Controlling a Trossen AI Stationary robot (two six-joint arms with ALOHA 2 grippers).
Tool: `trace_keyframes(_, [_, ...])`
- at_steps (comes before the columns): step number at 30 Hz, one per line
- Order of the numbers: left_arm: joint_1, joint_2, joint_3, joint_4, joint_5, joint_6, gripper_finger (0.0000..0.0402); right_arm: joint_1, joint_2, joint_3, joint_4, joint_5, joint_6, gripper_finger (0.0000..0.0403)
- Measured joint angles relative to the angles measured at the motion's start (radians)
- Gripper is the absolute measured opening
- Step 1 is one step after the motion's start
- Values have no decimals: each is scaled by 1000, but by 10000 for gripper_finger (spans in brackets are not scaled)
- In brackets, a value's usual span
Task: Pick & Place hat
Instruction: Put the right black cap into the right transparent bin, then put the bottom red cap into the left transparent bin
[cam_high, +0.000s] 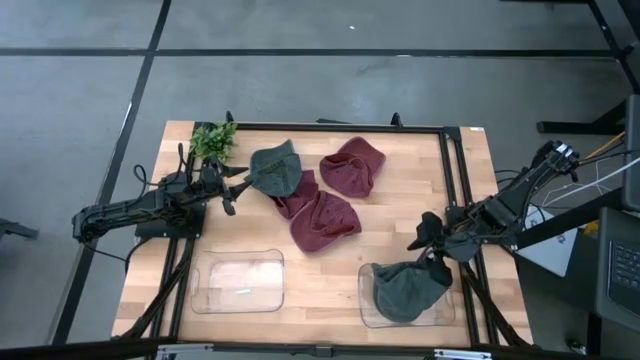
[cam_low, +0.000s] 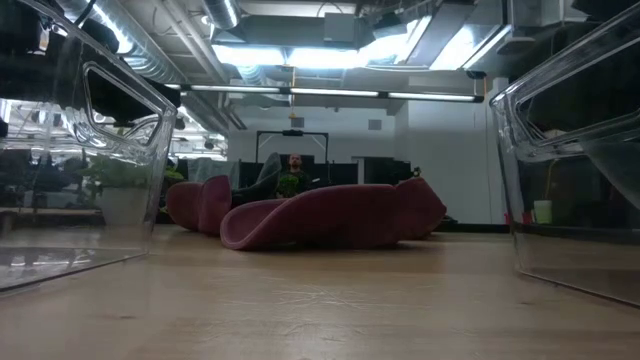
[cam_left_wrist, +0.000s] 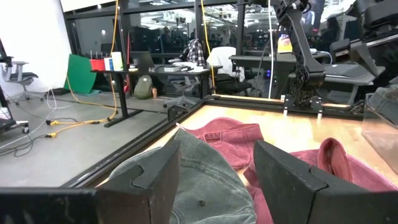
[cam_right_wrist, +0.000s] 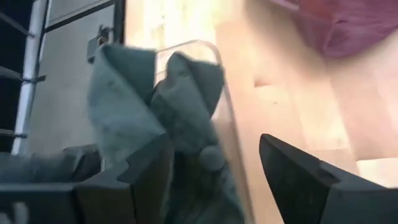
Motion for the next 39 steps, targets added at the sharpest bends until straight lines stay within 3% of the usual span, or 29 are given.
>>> trace_keyframes(13, [0,0,0,0,0,0,198,-127,0,0,128,37,-244,267])
trace_keyframes(18, [0,0,0,0,0,0,198,-176,0,0,199,46,-415,267])
trace_keyframes(25, [0,0,0,0,0,0,198,-261,9,0,294,135,-645,267])
trace_keyframes(33, [0,0,0,0,0,0,198,-390,75,0,373,110,-875,267])
trace_keyframes(39, [0,0,0,0,0,0,198,-498,159,0,467,21,-909,267])
